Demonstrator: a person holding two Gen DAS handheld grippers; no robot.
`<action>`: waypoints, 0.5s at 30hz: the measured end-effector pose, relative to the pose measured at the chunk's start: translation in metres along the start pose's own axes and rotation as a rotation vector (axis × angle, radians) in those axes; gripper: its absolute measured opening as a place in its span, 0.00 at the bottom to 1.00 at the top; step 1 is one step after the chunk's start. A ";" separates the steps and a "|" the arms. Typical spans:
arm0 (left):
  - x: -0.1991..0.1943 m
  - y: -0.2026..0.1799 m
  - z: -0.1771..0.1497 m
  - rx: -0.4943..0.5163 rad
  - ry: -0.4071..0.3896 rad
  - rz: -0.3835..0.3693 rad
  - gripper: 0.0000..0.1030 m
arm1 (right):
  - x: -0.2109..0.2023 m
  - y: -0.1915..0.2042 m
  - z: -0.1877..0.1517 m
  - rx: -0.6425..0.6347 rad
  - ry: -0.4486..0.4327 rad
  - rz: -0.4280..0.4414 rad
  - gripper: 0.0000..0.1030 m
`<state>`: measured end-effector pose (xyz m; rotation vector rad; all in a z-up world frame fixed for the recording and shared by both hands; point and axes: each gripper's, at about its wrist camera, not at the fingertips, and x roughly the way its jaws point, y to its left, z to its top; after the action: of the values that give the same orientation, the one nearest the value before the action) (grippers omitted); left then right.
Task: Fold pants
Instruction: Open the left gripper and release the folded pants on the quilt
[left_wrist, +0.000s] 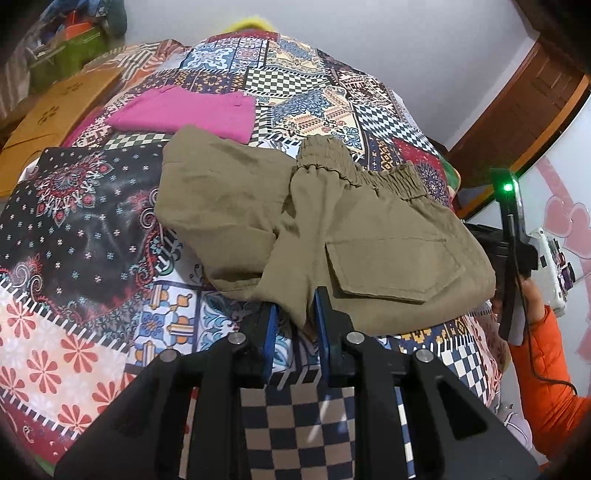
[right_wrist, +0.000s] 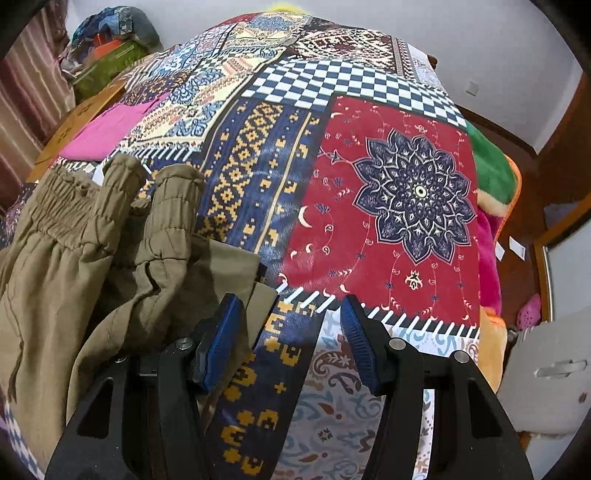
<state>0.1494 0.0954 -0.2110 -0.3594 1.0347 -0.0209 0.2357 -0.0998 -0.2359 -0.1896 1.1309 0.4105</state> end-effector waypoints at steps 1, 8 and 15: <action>-0.003 0.002 0.000 0.001 0.003 0.002 0.19 | -0.005 0.000 0.000 0.000 -0.009 -0.006 0.51; -0.026 -0.004 0.005 0.056 -0.025 0.043 0.20 | -0.065 -0.002 -0.017 0.026 -0.112 0.012 0.51; -0.049 0.002 0.012 0.086 -0.107 0.071 0.20 | -0.111 0.029 -0.025 -0.010 -0.198 0.080 0.51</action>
<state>0.1344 0.1094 -0.1651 -0.2430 0.9372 0.0172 0.1631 -0.1064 -0.1443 -0.1102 0.9443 0.4957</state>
